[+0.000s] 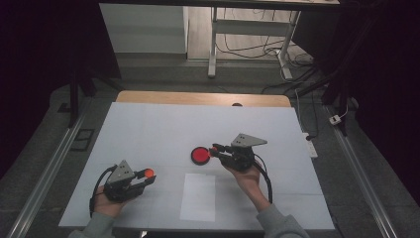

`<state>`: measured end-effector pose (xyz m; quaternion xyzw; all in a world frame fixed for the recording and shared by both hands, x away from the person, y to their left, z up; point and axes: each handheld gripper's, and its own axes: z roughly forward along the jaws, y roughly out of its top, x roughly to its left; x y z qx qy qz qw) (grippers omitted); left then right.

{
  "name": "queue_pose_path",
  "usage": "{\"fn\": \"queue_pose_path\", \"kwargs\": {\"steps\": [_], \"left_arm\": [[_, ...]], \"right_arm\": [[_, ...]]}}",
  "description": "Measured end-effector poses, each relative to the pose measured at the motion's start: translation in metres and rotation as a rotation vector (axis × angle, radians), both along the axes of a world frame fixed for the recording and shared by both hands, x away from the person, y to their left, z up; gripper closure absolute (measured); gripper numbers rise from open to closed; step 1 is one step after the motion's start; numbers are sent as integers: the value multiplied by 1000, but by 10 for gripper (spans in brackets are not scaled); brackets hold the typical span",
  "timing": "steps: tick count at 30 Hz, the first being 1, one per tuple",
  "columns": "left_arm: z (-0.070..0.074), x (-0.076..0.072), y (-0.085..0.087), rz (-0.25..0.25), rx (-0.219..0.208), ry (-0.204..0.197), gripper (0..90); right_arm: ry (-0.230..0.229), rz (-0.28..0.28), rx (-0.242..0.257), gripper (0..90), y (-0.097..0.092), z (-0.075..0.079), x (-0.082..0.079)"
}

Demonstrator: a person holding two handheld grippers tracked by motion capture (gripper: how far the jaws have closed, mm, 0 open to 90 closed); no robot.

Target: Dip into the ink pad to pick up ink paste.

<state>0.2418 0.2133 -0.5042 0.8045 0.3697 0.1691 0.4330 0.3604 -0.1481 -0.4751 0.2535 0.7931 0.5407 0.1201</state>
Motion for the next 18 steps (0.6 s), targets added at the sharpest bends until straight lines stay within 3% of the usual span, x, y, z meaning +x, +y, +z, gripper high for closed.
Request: {"fn": "queue_pose_path", "kwargs": {"steps": [10, 18], "left_arm": [[-1, 2, -3, -4, 0, 4, 658], [-1, 2, -2, -1, 1, 7, 658]], "right_arm": [[23, -15, -4, 727, 8, -6, 10], [36, -8, -34, 726, 17, -10, 14]]}}
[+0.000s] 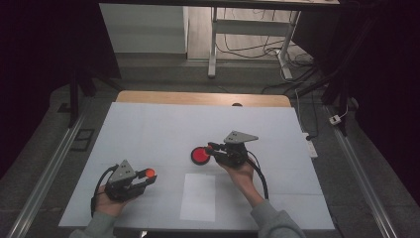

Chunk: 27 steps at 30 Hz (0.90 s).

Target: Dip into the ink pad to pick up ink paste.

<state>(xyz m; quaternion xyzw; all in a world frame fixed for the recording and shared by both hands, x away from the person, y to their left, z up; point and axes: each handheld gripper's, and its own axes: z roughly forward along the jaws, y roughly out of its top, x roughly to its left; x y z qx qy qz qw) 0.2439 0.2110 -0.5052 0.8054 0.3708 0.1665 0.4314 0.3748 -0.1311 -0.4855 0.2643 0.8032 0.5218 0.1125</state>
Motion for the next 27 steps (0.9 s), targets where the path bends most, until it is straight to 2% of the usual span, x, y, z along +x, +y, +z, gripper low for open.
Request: {"fn": "queue_pose_path", "kwargs": {"steps": [13, 27], "left_arm": [[-1, 0, 1, -3, -1, 3, 658], [-1, 1, 2, -3, -9, 4, 658]], "right_arm": [[22, 10, -43, 726, 16, -12, 10], [8, 10, -64, 726, 24, -16, 15]]}}
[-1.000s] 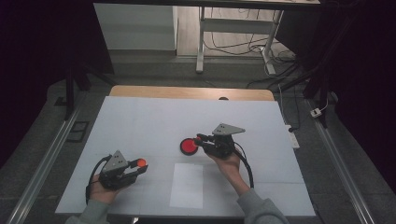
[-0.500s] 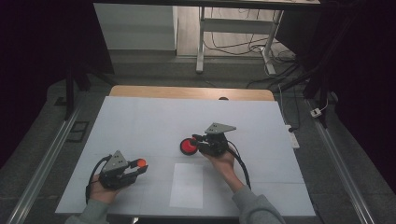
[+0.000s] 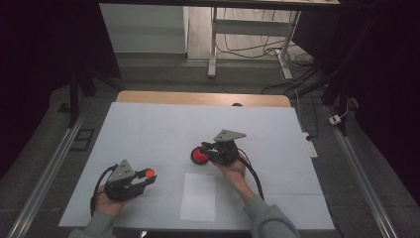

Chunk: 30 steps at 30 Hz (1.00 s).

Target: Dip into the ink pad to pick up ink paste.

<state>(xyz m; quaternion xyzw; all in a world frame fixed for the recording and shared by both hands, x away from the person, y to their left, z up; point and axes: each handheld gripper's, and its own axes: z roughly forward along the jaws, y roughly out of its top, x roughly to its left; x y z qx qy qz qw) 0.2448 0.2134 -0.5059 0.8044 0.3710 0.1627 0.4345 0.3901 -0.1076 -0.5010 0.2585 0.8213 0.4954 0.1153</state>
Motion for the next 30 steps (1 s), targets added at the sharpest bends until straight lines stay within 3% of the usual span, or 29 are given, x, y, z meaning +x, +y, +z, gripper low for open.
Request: {"fn": "queue_pose_path", "kwargs": {"steps": [30], "left_arm": [[0, 0, 0, -1, 4, -2, 658]], "right_arm": [[-12, -11, -104, 726, 15, -13, 8]]}}
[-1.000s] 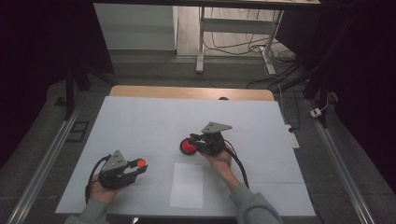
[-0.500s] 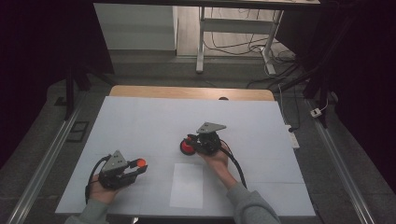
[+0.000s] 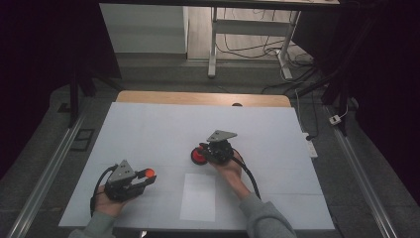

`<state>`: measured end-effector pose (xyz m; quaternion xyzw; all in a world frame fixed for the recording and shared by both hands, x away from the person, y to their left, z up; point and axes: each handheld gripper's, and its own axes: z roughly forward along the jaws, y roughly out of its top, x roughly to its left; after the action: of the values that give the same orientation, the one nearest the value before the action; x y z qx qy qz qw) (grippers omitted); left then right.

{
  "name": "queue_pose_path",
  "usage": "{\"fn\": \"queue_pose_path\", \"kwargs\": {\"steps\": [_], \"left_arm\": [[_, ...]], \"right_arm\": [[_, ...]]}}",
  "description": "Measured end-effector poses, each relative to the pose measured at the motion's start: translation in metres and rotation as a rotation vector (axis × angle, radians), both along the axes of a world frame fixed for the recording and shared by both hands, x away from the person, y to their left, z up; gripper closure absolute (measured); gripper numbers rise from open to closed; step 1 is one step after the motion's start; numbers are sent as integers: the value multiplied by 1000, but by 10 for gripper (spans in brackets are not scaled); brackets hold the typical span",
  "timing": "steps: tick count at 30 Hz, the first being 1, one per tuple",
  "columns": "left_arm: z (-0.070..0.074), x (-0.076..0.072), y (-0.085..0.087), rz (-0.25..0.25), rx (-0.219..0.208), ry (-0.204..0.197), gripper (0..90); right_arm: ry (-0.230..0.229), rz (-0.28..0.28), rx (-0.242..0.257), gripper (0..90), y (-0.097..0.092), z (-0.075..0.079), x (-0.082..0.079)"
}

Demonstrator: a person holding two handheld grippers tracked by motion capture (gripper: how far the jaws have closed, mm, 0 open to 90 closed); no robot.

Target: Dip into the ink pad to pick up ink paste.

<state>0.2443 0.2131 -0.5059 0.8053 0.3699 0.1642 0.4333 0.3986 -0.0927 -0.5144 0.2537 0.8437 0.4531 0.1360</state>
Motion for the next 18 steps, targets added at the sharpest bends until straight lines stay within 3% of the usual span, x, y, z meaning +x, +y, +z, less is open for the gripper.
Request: {"fn": "queue_pose_path", "kwargs": {"steps": [4, 18], "left_arm": [[0, 0, 0, 0, 0, 1, 658], [1, -1, -1, -2, -1, -1, 657]], "right_arm": [[8, 12, -53, 727, 3, -6, 0], [8, 6, -37, 732, 1, -8, 0]]}}
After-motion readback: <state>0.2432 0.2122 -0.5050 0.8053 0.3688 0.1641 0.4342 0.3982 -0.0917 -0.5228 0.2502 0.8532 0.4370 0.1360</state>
